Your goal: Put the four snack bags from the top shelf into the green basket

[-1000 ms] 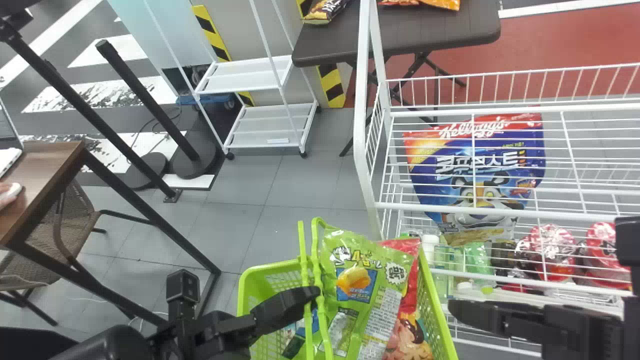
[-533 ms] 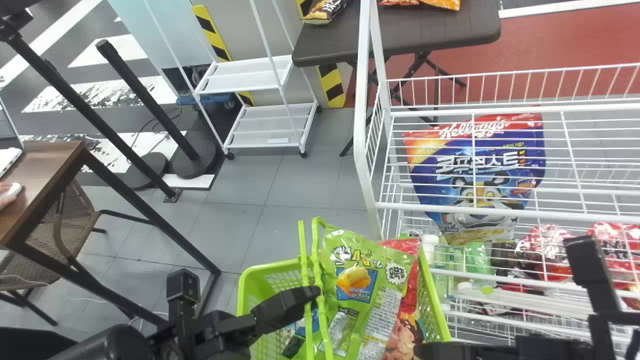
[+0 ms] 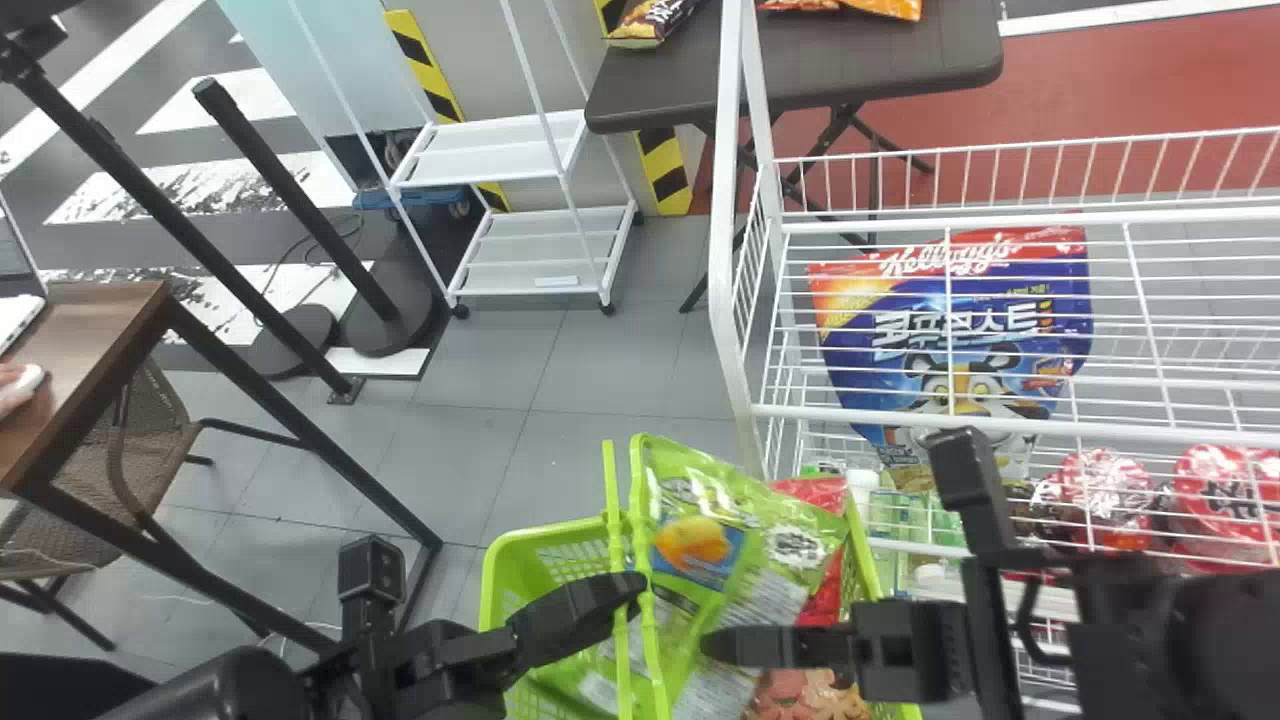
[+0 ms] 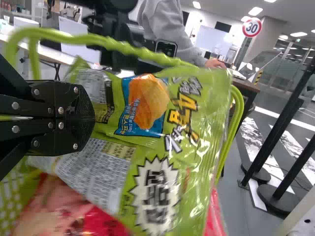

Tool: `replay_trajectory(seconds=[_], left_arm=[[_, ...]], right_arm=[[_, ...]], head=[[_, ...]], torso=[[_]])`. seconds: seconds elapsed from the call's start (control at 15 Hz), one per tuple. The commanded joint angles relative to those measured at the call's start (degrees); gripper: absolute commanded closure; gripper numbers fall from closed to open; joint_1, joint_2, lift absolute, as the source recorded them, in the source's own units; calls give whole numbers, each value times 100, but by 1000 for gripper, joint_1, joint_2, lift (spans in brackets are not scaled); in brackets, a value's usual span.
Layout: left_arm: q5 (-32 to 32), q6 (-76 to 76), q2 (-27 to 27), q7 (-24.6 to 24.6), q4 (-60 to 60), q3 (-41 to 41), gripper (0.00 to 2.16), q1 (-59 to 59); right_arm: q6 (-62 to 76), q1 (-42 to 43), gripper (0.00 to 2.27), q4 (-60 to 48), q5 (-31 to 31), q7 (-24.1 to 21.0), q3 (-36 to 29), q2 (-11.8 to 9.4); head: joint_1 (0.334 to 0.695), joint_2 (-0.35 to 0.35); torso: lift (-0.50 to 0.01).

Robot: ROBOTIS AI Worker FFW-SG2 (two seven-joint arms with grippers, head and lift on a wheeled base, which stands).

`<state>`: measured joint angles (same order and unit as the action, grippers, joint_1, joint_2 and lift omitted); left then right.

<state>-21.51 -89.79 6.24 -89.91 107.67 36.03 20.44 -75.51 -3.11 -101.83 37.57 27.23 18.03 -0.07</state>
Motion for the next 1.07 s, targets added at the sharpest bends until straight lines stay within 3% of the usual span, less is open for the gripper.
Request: replay_trajectory(seconds=[0.0, 0.13, 0.27, 0.47, 0.67, 0.8, 0.93, 1.0], left_arm=[[-3, -24, 0, -66, 9, -17, 2142, 13], [-11, -24, 0, -66, 9, -35, 2142, 13], [-11, -24, 0, -66, 0, -9, 2142, 22], [-3, -24, 27, -66, -35, 18, 2142, 4], [6, -24, 35, -66, -35, -35, 2142, -31], [6, -24, 44, -66, -35, -35, 2142, -31], [6, -24, 35, -66, -44, -26, 2142, -40], [15, -24, 35, -66, -44, -17, 2142, -31]], right_arm=[[471, 408, 2250, 831, -13, -16, 307, 13], [700, 584, 2250, 1227, 5, -7, 447, 13], [436, 320, 2250, 805, 163, 90, 201, 13], [-812, -445, 2250, -505, 646, 476, -809, 13], [-1392, -1077, 2250, -1682, 734, 591, -1759, -10], [-988, -1473, 2250, -2236, 470, 608, -2295, -81], [647, -1904, 2226, -2482, -286, 591, -2515, -81], [1455, -2044, 2101, -2473, -628, 503, -2523, -81]], head=[[695, 350], [695, 350], [695, 350], [695, 350], [695, 350], [695, 350], [695, 350], [695, 350]], torso=[[0], [0], [0], [0], [0], [0], [0], [0]])
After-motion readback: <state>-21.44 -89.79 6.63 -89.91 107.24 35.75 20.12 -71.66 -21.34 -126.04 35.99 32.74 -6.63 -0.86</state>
